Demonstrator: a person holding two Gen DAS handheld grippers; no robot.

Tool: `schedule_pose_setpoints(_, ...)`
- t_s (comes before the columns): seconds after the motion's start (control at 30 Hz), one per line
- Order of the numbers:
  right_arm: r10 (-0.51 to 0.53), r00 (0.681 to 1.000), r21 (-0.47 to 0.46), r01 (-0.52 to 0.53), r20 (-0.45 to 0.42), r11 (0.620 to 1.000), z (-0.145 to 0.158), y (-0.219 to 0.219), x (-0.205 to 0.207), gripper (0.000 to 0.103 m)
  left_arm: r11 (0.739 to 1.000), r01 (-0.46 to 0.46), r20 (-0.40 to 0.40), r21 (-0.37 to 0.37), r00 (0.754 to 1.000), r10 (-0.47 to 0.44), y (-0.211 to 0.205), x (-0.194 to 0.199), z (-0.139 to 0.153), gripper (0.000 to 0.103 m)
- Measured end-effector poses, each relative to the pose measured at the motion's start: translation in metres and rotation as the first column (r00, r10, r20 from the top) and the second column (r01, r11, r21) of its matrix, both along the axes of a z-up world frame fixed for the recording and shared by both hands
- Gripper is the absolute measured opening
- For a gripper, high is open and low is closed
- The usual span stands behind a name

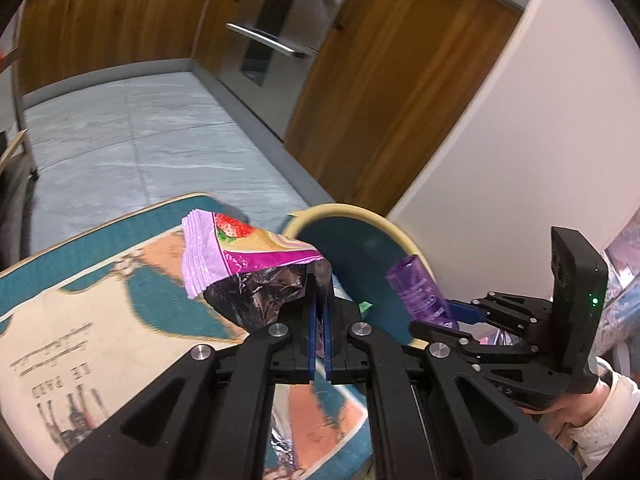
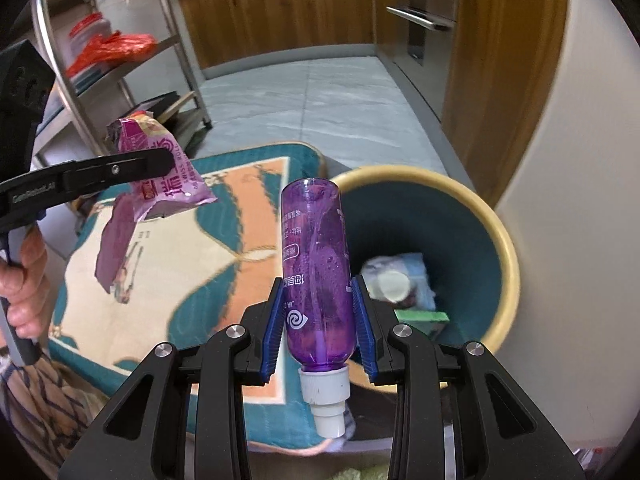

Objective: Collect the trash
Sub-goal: 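Carry the pink wrapper and purple bottle over the teal bin with both grippers, then open both grippers to drop the wrapper and bottle into the bin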

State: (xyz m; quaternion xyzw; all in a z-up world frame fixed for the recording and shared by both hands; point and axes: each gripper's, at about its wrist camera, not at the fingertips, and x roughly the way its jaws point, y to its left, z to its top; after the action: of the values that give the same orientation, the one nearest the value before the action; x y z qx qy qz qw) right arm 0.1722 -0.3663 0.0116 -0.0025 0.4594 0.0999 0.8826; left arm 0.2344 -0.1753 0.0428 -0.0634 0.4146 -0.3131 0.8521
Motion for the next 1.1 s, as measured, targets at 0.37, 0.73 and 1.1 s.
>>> schedule_pose_setpoints(0.37, -0.070, 0.996, -0.003, 0.070, -0.052, 0.998, -0.019, -0.030, 0.000, 0.034, 0.996, 0.088, -0.039, 0.004, 0.995, -0.088, -0.053, 0.005, -0.022, 0.002)
schedule_pose_setpoints(0.73, -0.093, 0.987, -0.048, 0.087, -0.133, 0.995, -0.045, -0.031, 0.007, 0.034, 0.991, 0.136, -0.113, 0.008, 0.984, -0.135, -0.087, 0.011, -0.061, 0.002)
schedule_pose_setpoints(1.1, -0.114, 0.977, -0.093, 0.099, -0.179, 0.991, -0.063, -0.039, 0.008, 0.034, 0.977, 0.192, -0.173, 0.092, 0.969, -0.174, -0.118, 0.019, -0.099, 0.002)
